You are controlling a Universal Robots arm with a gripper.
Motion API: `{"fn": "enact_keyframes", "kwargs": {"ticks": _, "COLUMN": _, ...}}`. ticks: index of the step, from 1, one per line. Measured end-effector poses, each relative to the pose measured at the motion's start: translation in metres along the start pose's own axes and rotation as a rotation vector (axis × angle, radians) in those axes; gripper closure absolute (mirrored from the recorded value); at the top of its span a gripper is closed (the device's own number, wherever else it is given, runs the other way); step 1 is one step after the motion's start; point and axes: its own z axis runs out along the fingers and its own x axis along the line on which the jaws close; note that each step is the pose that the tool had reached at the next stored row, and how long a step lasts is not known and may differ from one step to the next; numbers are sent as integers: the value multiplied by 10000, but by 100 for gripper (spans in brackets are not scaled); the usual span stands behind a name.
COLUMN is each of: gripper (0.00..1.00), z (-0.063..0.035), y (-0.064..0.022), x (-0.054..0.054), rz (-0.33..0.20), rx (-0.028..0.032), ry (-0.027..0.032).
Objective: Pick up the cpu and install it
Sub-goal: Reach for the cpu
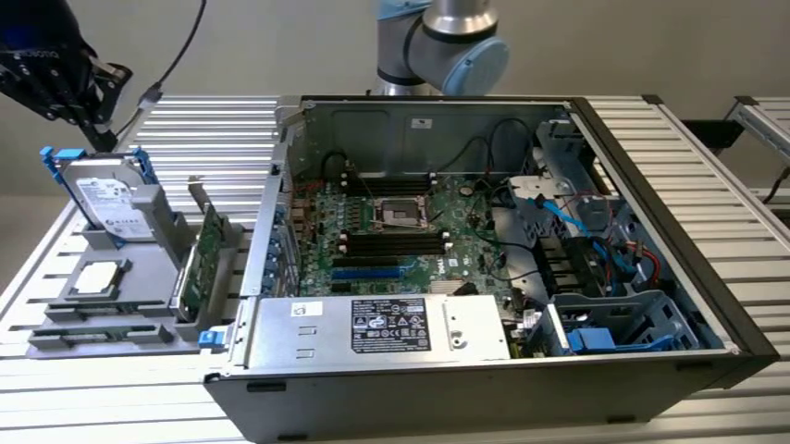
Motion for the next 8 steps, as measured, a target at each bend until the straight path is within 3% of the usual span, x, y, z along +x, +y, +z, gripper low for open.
{"fn": "enact_keyframes", "kwargs": {"ticks": 8, "gripper": 89, "z": 83, "y": -46, "x": 360, "rz": 1, "rx": 1, "ry": 10}}
